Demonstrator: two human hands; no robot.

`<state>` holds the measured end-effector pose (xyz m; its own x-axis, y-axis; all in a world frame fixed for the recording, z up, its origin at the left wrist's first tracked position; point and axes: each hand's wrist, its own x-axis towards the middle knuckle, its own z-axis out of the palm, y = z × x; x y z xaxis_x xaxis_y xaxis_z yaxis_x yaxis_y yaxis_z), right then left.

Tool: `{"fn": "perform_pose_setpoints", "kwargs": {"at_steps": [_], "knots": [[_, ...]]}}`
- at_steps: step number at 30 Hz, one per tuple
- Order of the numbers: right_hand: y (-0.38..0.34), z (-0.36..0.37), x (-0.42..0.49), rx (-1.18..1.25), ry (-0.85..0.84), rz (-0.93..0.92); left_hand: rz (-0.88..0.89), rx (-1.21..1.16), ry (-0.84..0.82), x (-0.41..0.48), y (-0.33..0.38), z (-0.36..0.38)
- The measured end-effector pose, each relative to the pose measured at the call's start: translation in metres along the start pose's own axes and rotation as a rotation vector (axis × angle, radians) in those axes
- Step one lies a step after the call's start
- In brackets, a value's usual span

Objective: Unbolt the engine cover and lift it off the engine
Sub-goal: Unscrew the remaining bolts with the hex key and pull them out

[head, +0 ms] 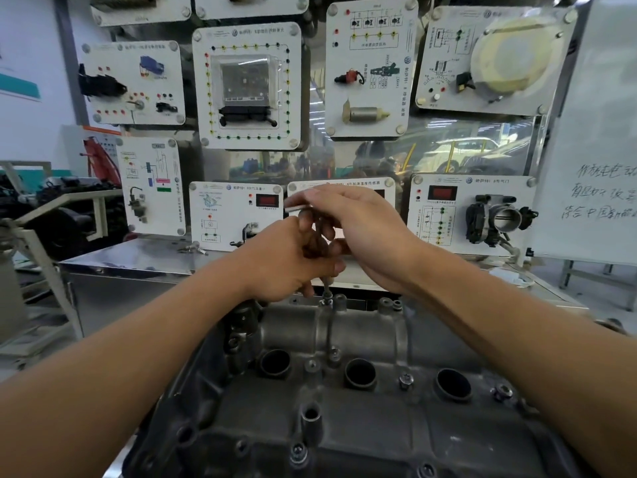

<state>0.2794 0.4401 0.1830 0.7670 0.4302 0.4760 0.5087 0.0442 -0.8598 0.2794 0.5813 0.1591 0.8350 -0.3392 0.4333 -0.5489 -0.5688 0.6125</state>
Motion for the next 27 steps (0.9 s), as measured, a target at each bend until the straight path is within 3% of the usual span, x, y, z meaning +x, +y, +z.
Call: {"fn": "perform_pose_setpoints", "kwargs": {"at_steps": [3,12,19,22,27], "knots": [[0.000,0.001,-0.001,-0.097,-0.043,-0.052,0.019,0.052,-0.022,0.000,0.002,-0.001],[0.002,-0.013,0.002,-0.037,-0.119,-0.077,-0.049,0.047,-0.022,0.000,-0.002,-0.004],[0.009,-0.038,0.006,0.330,-0.107,-0.006,-0.045,-0.033,-0.040,-0.004,0.002,-0.008],[0.011,-0.031,0.007,0.410,-0.029,0.058,-0.050,-0.010,-0.036,-0.004,0.002,-0.007],[0.013,-0.009,0.013,0.343,0.109,0.116,-0.032,-0.009,-0.014,-0.003,0.002,-0.005]]}}
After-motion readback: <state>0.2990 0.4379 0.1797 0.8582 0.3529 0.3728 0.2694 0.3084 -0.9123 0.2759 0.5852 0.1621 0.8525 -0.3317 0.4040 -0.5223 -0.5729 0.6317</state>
